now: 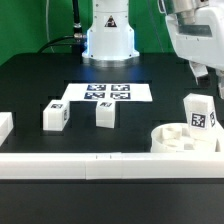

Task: Assemble stool

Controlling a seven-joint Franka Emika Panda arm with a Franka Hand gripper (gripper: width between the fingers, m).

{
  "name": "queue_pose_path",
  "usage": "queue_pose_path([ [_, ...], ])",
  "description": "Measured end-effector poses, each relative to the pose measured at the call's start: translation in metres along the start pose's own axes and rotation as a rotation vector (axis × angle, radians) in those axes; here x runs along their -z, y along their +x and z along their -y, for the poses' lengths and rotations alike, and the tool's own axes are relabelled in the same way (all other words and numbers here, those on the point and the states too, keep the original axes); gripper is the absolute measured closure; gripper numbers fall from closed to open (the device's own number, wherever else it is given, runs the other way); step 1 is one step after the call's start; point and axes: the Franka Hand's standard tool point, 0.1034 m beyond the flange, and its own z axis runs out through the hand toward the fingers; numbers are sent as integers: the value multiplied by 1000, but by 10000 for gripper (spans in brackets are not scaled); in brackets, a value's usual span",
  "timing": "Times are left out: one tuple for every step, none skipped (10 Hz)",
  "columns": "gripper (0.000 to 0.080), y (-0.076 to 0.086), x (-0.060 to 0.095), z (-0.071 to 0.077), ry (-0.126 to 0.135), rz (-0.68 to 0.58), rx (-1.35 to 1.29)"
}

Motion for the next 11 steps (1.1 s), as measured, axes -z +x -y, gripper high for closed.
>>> queue_pose_path([
  [150, -3, -1, -4, -43, -5, 192],
  [150, -6, 0, -4, -82, -8, 336],
  [150, -9, 2, -1, -112, -6, 457],
  [150, -11, 3, 2, -123, -2, 566],
  [150, -9, 2, 1, -121, 1, 640],
  [150, -9, 2, 1, -122, 3, 690],
  [150, -9, 2, 1, -123, 9, 782],
  [150, -9, 1, 1, -124, 13, 857],
  [150, -8, -1, -1, -143, 3, 992],
  [150, -8, -3, -2, -164, -1, 1148],
  [150, -7, -3, 0, -174, -2, 1265],
])
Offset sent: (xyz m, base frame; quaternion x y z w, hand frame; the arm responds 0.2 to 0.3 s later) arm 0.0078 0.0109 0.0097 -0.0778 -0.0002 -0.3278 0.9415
